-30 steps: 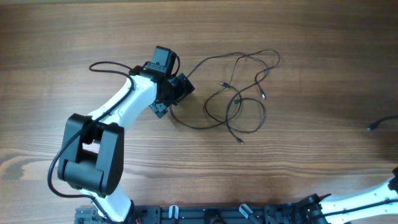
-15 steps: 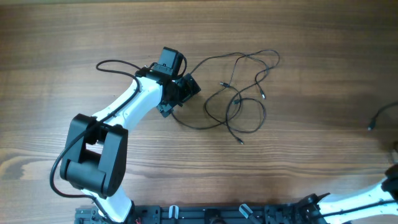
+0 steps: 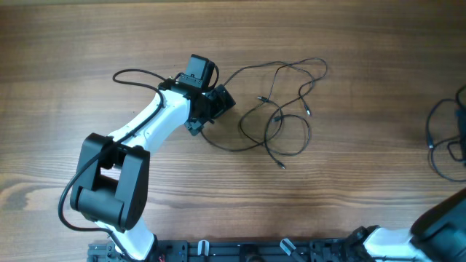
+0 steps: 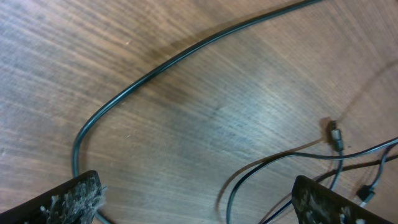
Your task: Untangle cables
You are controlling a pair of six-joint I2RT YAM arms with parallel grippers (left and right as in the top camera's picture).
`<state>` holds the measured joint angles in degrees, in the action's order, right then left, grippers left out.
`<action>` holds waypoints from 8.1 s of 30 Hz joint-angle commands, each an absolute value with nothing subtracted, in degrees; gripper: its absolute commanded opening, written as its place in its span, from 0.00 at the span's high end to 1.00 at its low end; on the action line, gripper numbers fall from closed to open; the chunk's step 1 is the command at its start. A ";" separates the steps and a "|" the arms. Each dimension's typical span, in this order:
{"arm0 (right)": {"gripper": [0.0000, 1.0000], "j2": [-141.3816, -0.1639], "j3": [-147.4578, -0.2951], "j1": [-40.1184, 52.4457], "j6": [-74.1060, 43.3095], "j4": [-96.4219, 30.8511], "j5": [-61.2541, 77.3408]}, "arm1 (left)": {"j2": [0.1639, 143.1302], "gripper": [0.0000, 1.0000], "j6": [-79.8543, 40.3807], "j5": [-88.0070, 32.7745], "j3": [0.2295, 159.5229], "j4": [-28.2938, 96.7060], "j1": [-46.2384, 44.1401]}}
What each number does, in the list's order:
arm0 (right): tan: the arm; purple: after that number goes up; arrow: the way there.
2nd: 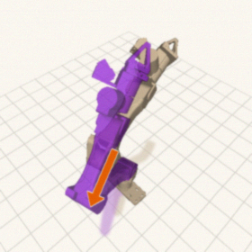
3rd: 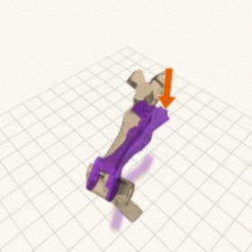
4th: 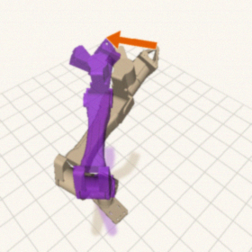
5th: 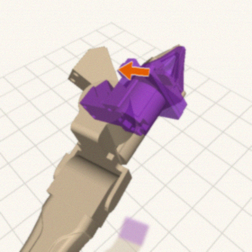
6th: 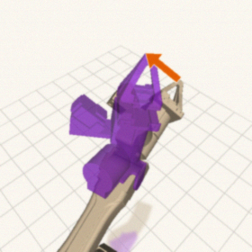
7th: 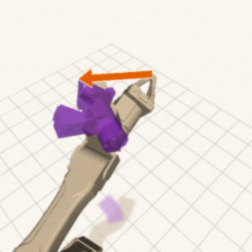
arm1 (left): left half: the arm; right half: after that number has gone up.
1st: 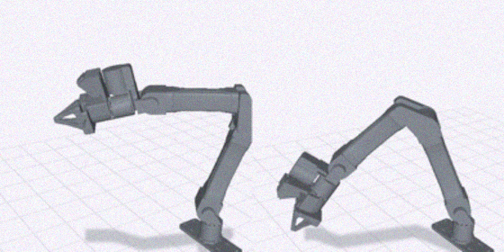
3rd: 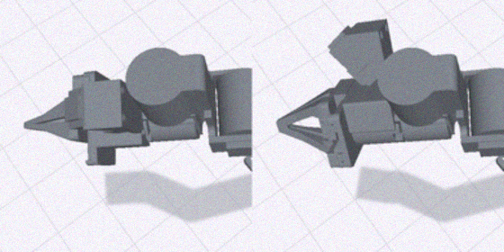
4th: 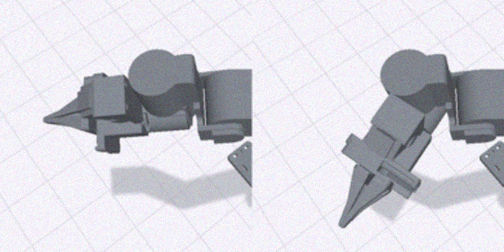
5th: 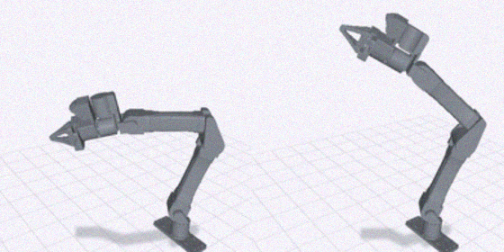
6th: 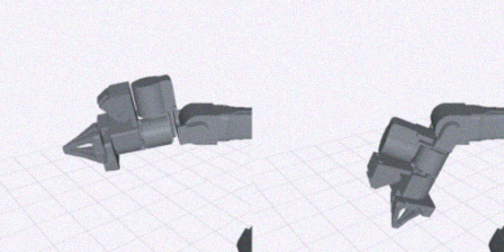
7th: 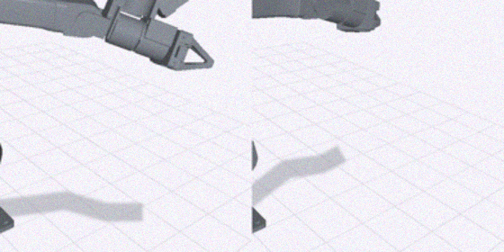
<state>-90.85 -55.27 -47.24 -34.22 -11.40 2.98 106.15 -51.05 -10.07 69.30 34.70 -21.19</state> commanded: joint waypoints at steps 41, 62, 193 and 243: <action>0.96 -93.54 -88.58 21.39 2.96 -27.20 2.28 | 105.12 0.00 -49.93 -2.48 68.88 32.73 -23.35; 0.96 -92.14 -106.39 -11.20 0.01 1.43 7.53 | 118.21 0.96 -54.15 -7.42 68.88 42.24 -24.84; 0.00 -107.92 -52.93 20.73 -19.62 6.07 2.00 | 101.21 0.00 -52.73 1.08 68.90 44.23 -10.00; 0.96 -115.52 -59.68 14.39 -16.60 -18.39 -3.18 | 101.25 0.00 -52.75 0.69 68.90 44.58 -0.84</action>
